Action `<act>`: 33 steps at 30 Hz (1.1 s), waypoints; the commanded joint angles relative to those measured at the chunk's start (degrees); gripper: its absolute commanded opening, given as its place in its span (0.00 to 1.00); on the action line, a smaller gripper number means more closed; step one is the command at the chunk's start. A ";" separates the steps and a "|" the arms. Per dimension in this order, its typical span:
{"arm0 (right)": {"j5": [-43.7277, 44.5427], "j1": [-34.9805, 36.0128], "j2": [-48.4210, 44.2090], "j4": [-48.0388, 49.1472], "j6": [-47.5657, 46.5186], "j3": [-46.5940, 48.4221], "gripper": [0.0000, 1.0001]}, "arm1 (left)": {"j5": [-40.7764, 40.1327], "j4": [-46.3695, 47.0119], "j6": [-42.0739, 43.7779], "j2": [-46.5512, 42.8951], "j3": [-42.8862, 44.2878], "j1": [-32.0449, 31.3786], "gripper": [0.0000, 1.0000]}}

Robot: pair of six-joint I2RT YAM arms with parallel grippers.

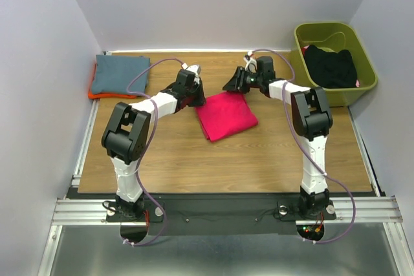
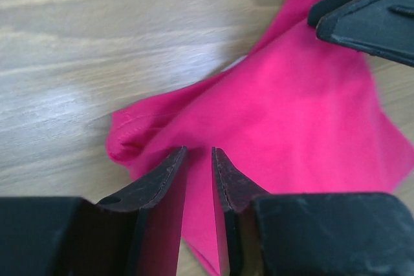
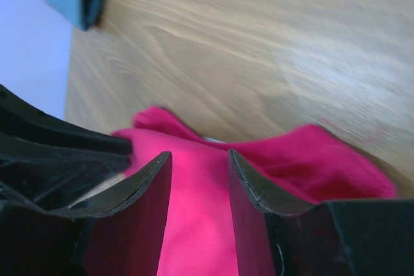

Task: Fold and stack the t-shirts
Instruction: Fold the tshirt

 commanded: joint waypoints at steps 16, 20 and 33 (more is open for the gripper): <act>-3.90 -5.56 -2.60 4.11 3.68 -0.48 0.44 | 8.39 2.34 -2.44 4.21 8.75 6.68 0.51; -4.61 -5.03 -11.67 4.38 5.00 -8.66 0.45 | 8.84 2.43 -4.73 -5.11 1.20 4.93 0.59; -10.32 0.94 -21.10 9.21 6.59 -29.58 0.43 | 11.47 4.97 -12.29 -13.23 -13.58 -3.78 0.43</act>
